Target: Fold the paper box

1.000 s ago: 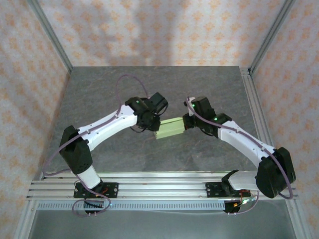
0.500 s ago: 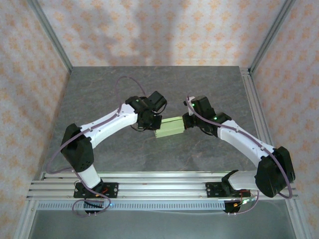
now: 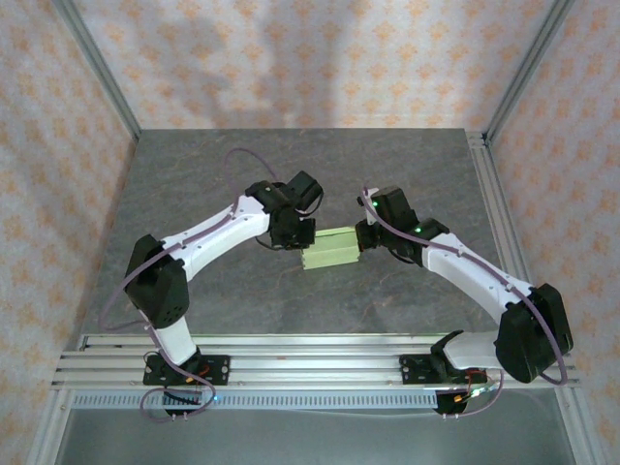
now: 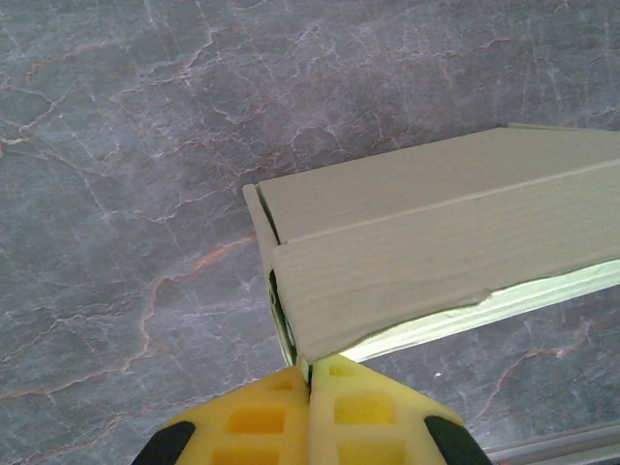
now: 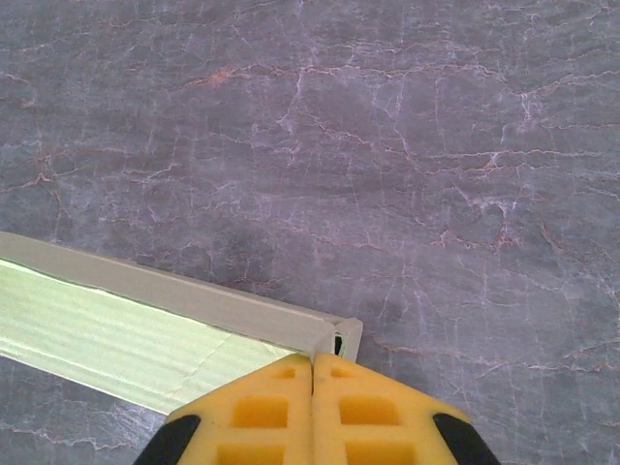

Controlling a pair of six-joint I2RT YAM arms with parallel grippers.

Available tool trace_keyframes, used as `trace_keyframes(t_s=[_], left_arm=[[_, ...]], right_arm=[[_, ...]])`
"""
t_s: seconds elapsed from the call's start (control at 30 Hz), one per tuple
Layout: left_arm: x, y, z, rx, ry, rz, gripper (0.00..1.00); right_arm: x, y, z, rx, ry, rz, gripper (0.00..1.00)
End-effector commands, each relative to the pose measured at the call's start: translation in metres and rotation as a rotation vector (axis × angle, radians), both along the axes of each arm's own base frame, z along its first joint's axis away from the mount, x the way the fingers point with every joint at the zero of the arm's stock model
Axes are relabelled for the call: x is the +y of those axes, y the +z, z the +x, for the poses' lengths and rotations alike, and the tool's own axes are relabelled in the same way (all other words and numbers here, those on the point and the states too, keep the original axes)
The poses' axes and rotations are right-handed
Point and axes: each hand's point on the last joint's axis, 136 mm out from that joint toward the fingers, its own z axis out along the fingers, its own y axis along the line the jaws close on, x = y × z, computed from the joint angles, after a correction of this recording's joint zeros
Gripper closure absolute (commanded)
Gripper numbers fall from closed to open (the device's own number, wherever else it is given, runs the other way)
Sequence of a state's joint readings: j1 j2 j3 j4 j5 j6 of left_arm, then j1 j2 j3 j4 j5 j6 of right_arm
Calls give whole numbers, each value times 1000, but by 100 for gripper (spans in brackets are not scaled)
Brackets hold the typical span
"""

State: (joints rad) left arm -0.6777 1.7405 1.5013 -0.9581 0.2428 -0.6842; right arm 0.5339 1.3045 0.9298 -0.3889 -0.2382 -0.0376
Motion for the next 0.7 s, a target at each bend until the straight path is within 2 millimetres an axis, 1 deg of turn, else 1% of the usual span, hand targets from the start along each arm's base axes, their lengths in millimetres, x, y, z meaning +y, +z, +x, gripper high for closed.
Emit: trace_keyframes(t_s=[0.0, 0.13, 0.27, 0.5, 0.67], left_arm=[[-14, 9, 3, 5, -6, -60, 100], [-8, -3, 0, 23, -13, -18, 100], [-4, -20, -5, 52, -11, 2, 100], [-5, -42, -10, 92, -2, 2, 100], [-5, -50, -11, 104, -6, 8, 100]], right_arm=[[6, 8, 2, -12, 7, 23, 100], [6, 6, 3, -17, 6, 19, 100], [3, -7, 3, -24, 2, 10, 100], [0, -26, 1, -18, -9, 2, 100], [-3, -38, -3, -22, 2, -17, 100]])
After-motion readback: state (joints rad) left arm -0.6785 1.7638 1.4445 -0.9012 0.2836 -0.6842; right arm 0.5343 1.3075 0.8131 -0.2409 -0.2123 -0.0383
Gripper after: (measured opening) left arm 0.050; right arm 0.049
